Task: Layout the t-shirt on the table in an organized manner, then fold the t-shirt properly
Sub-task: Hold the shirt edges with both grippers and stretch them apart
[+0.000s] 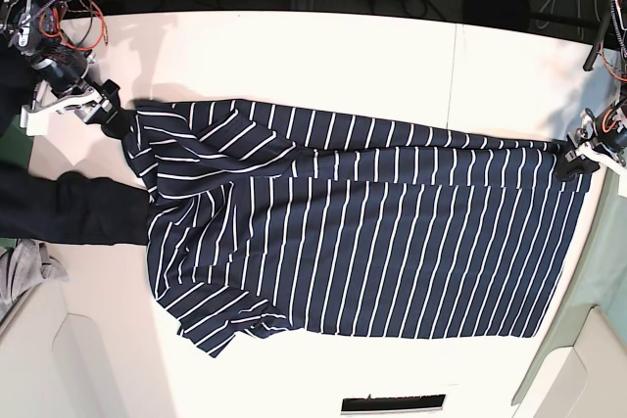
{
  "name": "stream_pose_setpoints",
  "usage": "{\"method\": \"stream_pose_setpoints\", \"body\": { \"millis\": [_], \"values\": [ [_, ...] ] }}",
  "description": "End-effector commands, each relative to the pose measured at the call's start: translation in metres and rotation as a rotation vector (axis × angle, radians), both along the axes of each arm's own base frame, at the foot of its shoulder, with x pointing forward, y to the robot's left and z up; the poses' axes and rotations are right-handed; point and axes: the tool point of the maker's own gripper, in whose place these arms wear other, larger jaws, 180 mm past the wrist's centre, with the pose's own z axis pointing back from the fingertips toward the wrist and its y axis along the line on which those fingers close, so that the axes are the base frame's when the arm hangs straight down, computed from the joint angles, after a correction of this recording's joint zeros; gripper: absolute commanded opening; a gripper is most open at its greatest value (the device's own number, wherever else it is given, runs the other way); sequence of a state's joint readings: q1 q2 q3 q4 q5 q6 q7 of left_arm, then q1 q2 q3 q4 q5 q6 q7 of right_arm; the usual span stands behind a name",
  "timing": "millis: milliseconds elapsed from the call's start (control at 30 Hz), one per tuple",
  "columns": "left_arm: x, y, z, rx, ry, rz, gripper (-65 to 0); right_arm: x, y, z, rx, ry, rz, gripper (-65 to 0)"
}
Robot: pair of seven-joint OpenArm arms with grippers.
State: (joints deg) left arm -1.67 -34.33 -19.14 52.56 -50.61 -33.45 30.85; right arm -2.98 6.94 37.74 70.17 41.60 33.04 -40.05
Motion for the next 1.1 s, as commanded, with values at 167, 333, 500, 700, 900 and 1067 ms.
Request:
{"method": "stream_pose_setpoints", "body": {
  "millis": [167, 333, 500, 700, 900, 1067],
  "values": [
    [0.009, 0.028, 0.023, 0.058, -0.046, 0.049, -37.6, 0.012, 0.034, 0.001, 0.021, -0.02, 0.075, -24.9],
    [0.006, 0.04, 0.026, 0.071, -0.043, 0.092, -37.7, 0.023, 0.048, 0.006, 0.047, -0.043, 0.082, -24.9],
    [0.001, 0.054, 0.023, 0.097, -0.01, 0.162, -37.6, 0.028, 0.054, 0.008, 0.06, -0.054, 0.084, -24.9],
    [-0.009, 0.078, 0.013, 0.183, 0.059, 0.278, -37.6, 0.026, 0.058, 0.007, 0.066, -0.045, 0.091, -24.9],
    [-0.005, 0.063, 0.008, 0.109, 0.045, 0.287, -37.6, 0.024, 0.059, 0.005, 0.068, -0.032, 0.103, -24.9],
    [0.011, 0.039, 0.007, 0.033, 0.012, 0.26, -37.6, 0.023, 0.059, 0.005, 0.067, -0.03, 0.104, -24.9]
  ]
}}
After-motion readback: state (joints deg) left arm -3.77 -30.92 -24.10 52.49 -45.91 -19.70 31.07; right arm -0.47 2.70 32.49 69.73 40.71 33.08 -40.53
